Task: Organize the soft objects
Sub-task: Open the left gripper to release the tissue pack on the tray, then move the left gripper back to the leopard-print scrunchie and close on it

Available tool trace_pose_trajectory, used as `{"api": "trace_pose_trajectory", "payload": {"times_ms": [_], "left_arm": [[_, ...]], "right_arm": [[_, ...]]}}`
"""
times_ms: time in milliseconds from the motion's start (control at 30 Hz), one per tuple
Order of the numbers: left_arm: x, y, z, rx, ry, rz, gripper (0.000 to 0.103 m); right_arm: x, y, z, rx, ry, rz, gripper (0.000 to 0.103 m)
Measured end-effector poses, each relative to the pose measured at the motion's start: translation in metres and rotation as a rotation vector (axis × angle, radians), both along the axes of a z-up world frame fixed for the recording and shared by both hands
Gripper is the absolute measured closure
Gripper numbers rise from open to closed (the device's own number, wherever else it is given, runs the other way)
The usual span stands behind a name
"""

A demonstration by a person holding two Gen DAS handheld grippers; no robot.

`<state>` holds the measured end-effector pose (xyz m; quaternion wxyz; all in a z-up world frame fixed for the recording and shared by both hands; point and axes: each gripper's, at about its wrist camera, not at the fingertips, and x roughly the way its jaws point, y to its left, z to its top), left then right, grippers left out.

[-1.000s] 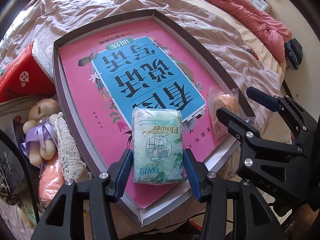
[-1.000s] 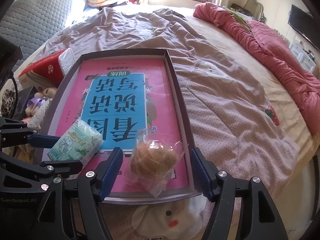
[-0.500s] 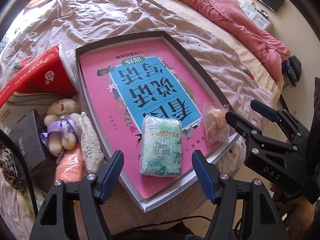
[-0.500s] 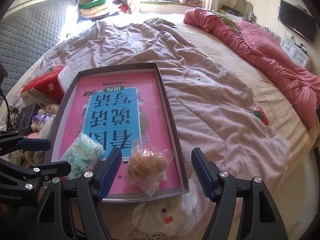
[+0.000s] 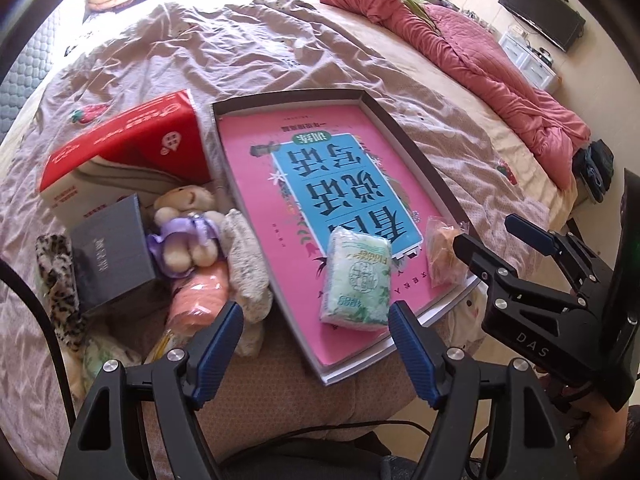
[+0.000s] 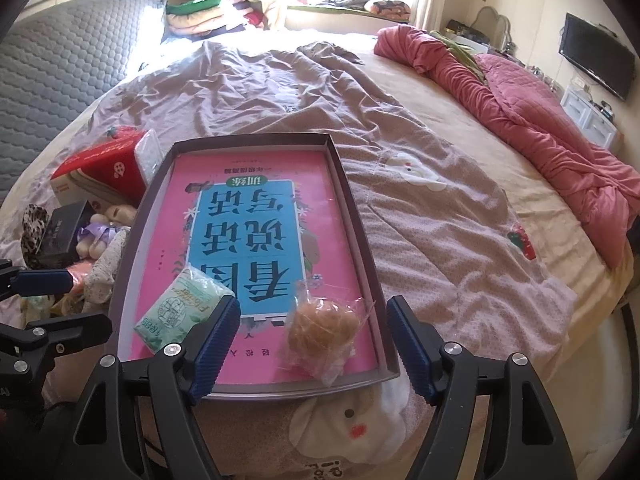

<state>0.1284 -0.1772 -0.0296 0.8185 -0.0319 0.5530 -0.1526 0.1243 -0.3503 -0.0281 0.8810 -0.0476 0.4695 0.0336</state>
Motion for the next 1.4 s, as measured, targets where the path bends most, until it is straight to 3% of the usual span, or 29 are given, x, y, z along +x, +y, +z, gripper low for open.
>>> {"api": "trace_pose_trajectory", "payload": {"times_ms": [667,1000,1400], "left_arm": [[-0.018,0.104,0.034,-0.082,-0.061,0.214,0.026],[-0.026,0.153,0.046,-0.083,-0.091,0.308,0.026],[-0.04,0.196,0.043,-0.066,-0.091,0.384,0.026]], "right_arm": [[-0.006,0.042,0.043,0.115,-0.082,0.038,0.026],[-0.011,0.063,0.066,0.12,-0.134,0.092,0.026],[-0.02,0.093,0.072,0.129,-0.14,0.179,0.026]]}}
